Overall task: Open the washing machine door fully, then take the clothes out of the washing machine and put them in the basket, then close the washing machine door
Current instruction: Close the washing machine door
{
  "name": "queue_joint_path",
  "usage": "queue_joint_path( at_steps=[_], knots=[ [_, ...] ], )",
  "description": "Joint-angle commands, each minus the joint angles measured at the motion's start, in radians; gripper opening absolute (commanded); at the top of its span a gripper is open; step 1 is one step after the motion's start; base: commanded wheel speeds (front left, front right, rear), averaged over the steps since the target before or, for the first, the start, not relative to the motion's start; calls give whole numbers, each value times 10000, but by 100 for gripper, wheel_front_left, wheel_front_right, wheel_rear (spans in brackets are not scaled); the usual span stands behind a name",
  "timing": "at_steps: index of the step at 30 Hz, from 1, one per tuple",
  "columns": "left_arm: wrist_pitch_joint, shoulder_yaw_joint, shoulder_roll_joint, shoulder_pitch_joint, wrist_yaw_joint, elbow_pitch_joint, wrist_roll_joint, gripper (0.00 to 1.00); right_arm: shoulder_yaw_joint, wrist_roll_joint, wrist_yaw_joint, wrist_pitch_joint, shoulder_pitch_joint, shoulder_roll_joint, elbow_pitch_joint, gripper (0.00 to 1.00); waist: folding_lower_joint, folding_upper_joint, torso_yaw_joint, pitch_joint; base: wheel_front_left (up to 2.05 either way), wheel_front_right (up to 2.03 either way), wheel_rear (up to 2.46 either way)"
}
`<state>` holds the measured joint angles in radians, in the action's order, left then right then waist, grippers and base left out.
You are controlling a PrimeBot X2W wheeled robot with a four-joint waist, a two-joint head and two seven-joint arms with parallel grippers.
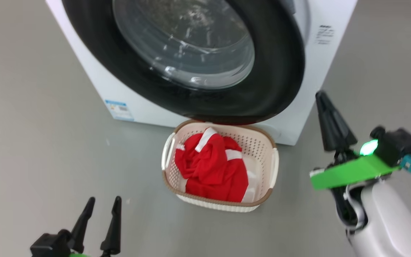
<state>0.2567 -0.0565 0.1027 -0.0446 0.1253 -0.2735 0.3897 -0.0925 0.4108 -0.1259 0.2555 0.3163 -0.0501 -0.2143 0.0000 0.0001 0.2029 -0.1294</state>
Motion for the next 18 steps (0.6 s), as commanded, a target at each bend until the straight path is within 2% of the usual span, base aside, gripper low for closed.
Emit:
queue_joint_path(
  at_steps=[1,18],
  knots=[
    [51,241,89,-402,54,214,67,100,-133,-175,-48,63,480,-2,124,0,0,-1,474,-496,0,0,0],
    [51,-490,-34,-1673,54,199,548,100,944,-516,-48,63,2640,-1,-1193,0,0,-1,1363,-2277,0,0,0]
  ],
)
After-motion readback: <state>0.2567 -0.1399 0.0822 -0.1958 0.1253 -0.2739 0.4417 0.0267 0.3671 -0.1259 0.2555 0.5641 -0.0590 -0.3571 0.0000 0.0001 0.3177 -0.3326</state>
